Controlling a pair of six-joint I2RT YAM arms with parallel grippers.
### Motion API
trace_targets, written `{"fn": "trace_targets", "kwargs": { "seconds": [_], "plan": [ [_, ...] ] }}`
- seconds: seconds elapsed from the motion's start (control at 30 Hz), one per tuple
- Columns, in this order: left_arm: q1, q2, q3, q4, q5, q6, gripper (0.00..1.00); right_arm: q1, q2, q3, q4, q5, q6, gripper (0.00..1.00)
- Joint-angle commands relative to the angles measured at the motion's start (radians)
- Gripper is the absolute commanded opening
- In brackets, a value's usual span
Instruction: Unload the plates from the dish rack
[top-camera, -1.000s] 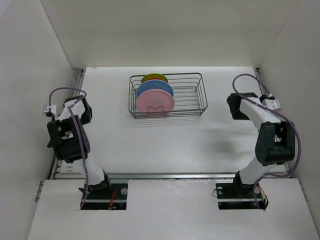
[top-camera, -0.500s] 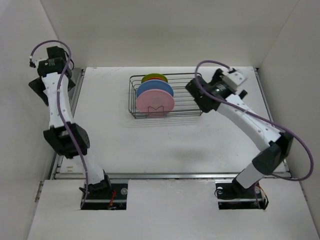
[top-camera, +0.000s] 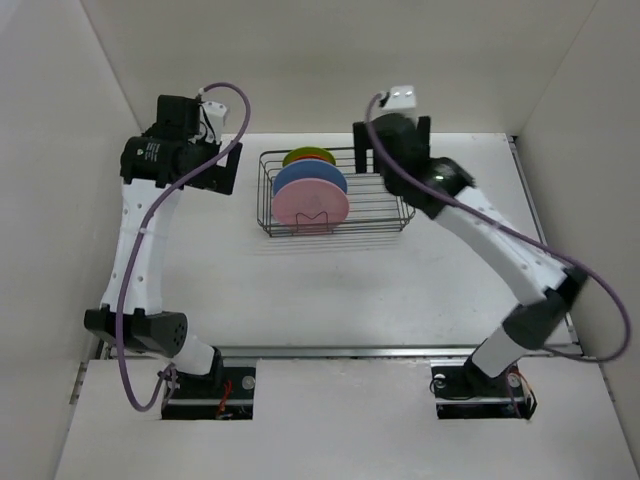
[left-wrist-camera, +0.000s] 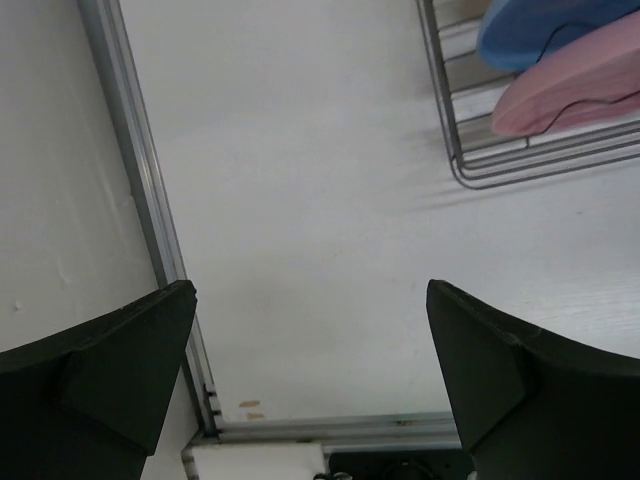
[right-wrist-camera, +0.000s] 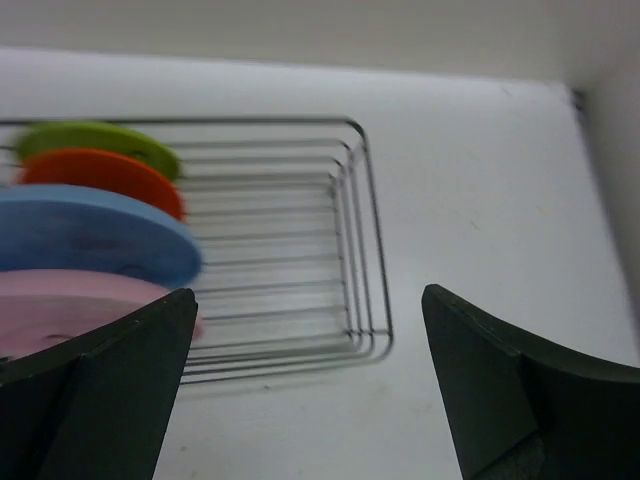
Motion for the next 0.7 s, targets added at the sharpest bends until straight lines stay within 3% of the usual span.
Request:
{"fn": "trace_targets", "kwargs": {
  "seconds": [0.0, 0.07, 0.17, 0.23, 0.4, 0.53, 0.67],
  "plan": [
    [-0.011, -0.018, -0.062, 0.015, -0.052, 0.034, 1.0, -0.078, -0.244, -0.093, 0.44, -0.577, -0.252, 1.0],
    [-0.052, -0.038, -0.097, 0.074, -0.197, 0.034, 1.0, -0.093, -0.236, -0.114, 0.382, -0.874, -0.362, 1.0],
    [-0.081, -0.009, -0.036, 0.05, -0.271, 0.034, 1.0, -0.094, -0.071, -0.014, 0.179, -0.987, -0.435, 0.94],
    [-0.081, 0.011, -0.019, 0.023, -0.238, 0.034, 1.0, -0.094, 0.011, 0.05, 0.055, -1.035, -0.447, 0.82],
    [-0.081, 0.134, -0.066, 0.0, 0.063, -0.028, 0.97, -0.094, 0.123, -0.011, 0.139, -0.985, -0.456, 0.68],
    [-0.081, 0.341, 0.031, -0.059, 0.213, -0.084, 0.64, -0.094, 0.147, -0.032, 0.241, -0.87, -0.444, 0.63],
    [-0.072, 0.494, 0.122, -0.074, 0.229, -0.141, 0.54, -0.083, 0.147, -0.078, 0.329, -0.709, -0.421, 0.63]
  ]
}}
